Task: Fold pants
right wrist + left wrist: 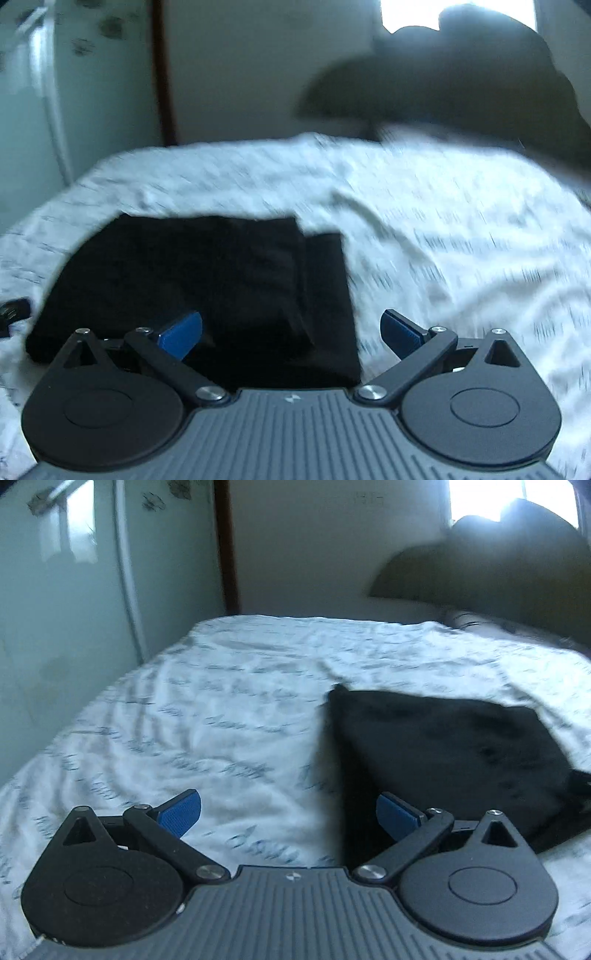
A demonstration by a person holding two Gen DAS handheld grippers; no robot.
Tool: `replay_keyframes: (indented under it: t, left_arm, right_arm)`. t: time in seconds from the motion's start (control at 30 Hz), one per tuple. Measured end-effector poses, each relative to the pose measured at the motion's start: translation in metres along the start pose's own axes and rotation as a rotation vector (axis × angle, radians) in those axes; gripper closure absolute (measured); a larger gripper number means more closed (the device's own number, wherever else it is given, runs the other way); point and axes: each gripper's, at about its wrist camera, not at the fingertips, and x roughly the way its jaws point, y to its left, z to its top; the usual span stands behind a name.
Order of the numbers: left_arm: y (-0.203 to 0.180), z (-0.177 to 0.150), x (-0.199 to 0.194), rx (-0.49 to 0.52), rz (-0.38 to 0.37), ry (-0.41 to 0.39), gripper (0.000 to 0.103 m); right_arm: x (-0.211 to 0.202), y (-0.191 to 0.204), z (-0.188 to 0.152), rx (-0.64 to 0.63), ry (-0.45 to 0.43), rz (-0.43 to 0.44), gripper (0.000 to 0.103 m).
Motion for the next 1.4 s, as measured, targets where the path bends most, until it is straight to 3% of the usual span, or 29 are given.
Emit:
replay_keyframes:
  t: [0.13,0.2,0.3,0.33,0.37,0.43,0.5,0.63,0.73,0.77,0.87,0.97,1.07,1.2,1.3,1.4]
  left_arm:
    - [-0.024,0.014,0.013,0.038,-0.070,0.020,0.000]
    - [-0.040,0.015,0.029,0.094,-0.062,0.046,0.000]
    - [-0.052,0.010,0.050,0.151,-0.048,0.088,0.000]
    - [-0.052,0.010,0.050,0.145,-0.055,0.087,0.000]
    - [-0.048,0.012,0.048,0.136,-0.066,0.080,0.000]
    - [-0.045,0.017,0.044,0.141,-0.070,0.052,0.000]
    - [-0.045,0.026,0.043,0.142,-0.059,0.029,0.000]
    - [-0.045,0.048,0.062,0.125,-0.063,0.055,0.000]
    - [-0.039,0.060,0.078,0.091,-0.027,0.053,0.000]
    - [-0.036,0.063,0.082,0.078,-0.020,0.057,0.001]
    - [-0.032,0.075,0.104,0.035,-0.036,0.099,0.003]
    - [-0.036,0.078,0.123,0.035,-0.036,0.145,0.004]
    - [-0.046,0.074,0.139,0.085,-0.008,0.159,0.001]
    - [-0.049,0.074,0.124,0.107,-0.002,0.104,0.005]
    - [-0.054,0.073,0.108,0.133,-0.010,0.063,0.004]
    - [-0.061,0.071,0.099,0.141,-0.020,0.048,0.004]
  right_arm:
    - [0.009,0.015,0.018,-0.085,-0.061,0.099,0.000]
    - [0.027,0.027,0.027,-0.179,-0.070,0.074,0.000]
    - [0.066,0.033,0.041,-0.240,0.040,0.073,0.000]
    - [0.079,0.034,0.041,-0.258,0.097,0.017,0.000]
    - [0.090,0.029,0.042,-0.245,0.124,-0.029,0.000]
    - [0.092,0.009,0.049,-0.099,0.150,0.021,0.000]
    - [0.084,-0.001,0.056,-0.010,0.109,0.043,0.000]
    - [0.073,-0.001,0.066,0.053,0.037,0.172,0.000]
    - [0.087,-0.003,0.074,0.115,0.078,0.296,0.000]
    - [0.091,-0.002,0.075,0.104,0.084,0.310,0.007]
    - [0.099,0.006,0.074,0.040,0.105,0.296,0.042]
    - [0.110,0.014,0.074,0.006,0.127,0.284,0.054]
    - [0.125,0.017,0.073,-0.048,0.159,0.197,0.057]
    - [0.124,0.017,0.076,-0.075,0.166,0.147,0.056]
    - [0.097,0.029,0.074,-0.144,0.069,0.095,0.055]
    - [0.072,0.039,0.070,-0.212,0.005,0.127,0.055]
